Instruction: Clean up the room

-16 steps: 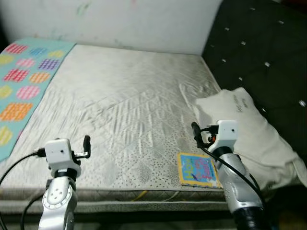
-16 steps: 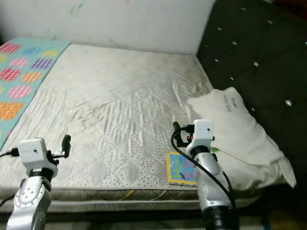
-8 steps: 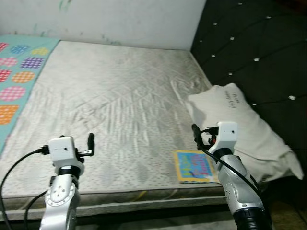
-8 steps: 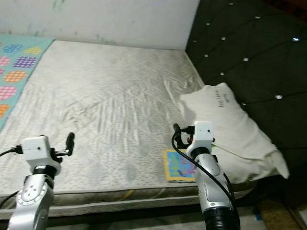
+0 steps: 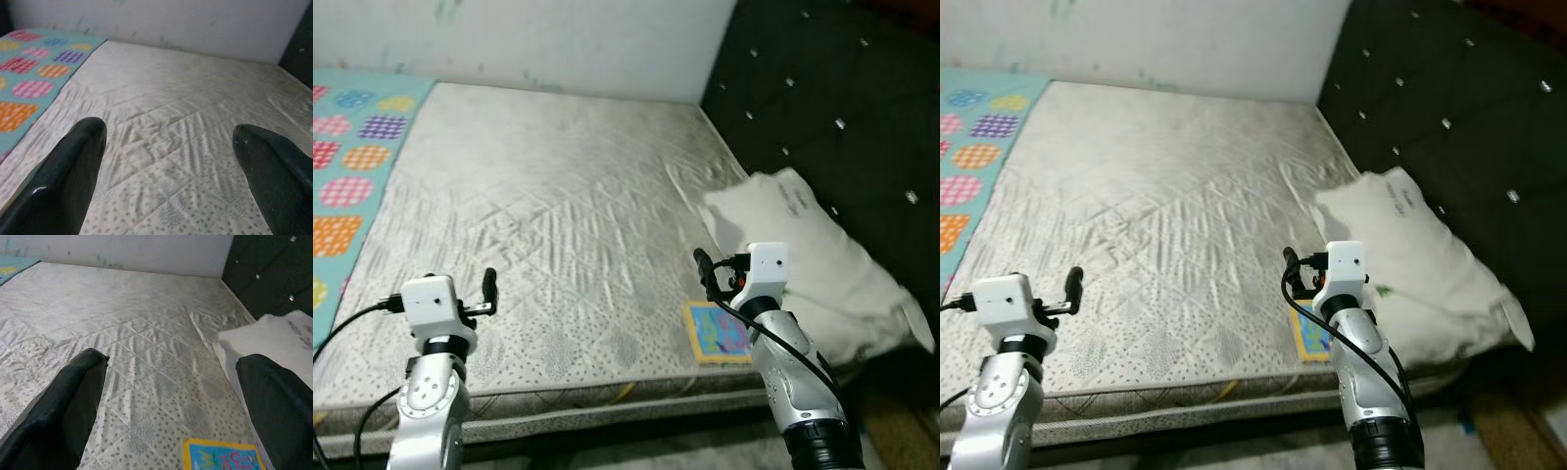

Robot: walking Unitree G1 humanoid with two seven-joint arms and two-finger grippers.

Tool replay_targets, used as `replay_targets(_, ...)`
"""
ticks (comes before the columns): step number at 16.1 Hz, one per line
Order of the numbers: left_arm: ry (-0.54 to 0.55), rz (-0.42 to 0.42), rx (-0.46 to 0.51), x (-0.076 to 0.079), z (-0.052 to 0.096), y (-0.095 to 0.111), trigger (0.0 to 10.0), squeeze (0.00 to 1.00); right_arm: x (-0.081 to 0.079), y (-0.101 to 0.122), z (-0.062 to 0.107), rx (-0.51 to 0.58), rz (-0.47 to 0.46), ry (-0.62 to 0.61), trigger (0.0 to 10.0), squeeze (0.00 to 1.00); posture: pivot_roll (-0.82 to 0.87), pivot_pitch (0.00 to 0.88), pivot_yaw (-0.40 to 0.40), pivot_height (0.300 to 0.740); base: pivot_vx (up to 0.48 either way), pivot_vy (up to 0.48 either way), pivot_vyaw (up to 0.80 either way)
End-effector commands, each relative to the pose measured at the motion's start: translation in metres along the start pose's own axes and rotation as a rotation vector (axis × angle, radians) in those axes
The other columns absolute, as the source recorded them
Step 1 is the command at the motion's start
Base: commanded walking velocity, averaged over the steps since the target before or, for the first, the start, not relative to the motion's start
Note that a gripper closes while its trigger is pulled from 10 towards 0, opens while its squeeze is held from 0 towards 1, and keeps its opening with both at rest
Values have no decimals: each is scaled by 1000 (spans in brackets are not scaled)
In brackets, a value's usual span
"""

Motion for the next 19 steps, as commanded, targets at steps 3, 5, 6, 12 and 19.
replay_targets(3, 1, -2, -1, 1, 0, 0, 10000, 0, 0, 3, 0, 10, 9, 3, 10000, 0, -15, 32, -111, 740, 0, 382, 194)
replay_targets(5, 0, -1, 2, 2, -1, 1, 10000, 0, 0, 3, -1, 9, 9, 5, 10000, 0, -16, 31, -111, 740, 0, 398, 800)
replay_targets(6, -1, 0, 3, 3, -2, 1, 10000, 0, -1, 3, -1, 10, 10, 5, 10000, 0, -16, 31, -111, 740, 0, 401, 800)
replay_targets(12, -2, 3, 5, 4, -4, 2, 10000, 0, -2, 3, -2, 11, 16, 14, 10000, 0, -15, 24, -115, 740, 0, 413, 483)
replay_targets(19, -18, 29, 23, 7, -6, 5, 10000, 0, -4, 3, -5, 13, 26, 22, 10000, 0, -11, 11, -118, 740, 0, 302, 0)
Point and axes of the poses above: a point about 5 cm out from each wrist's last joint towards the gripper, its own z axis pointing back from the gripper into the wrist, its own y axis along the axis of the wrist's last joint, x = y × z, the point moved 6 cm from there along -z, pointing out of the wrist towards the gripper, and after that the axes turned 15 degrees about z, right-handed, at the moved point
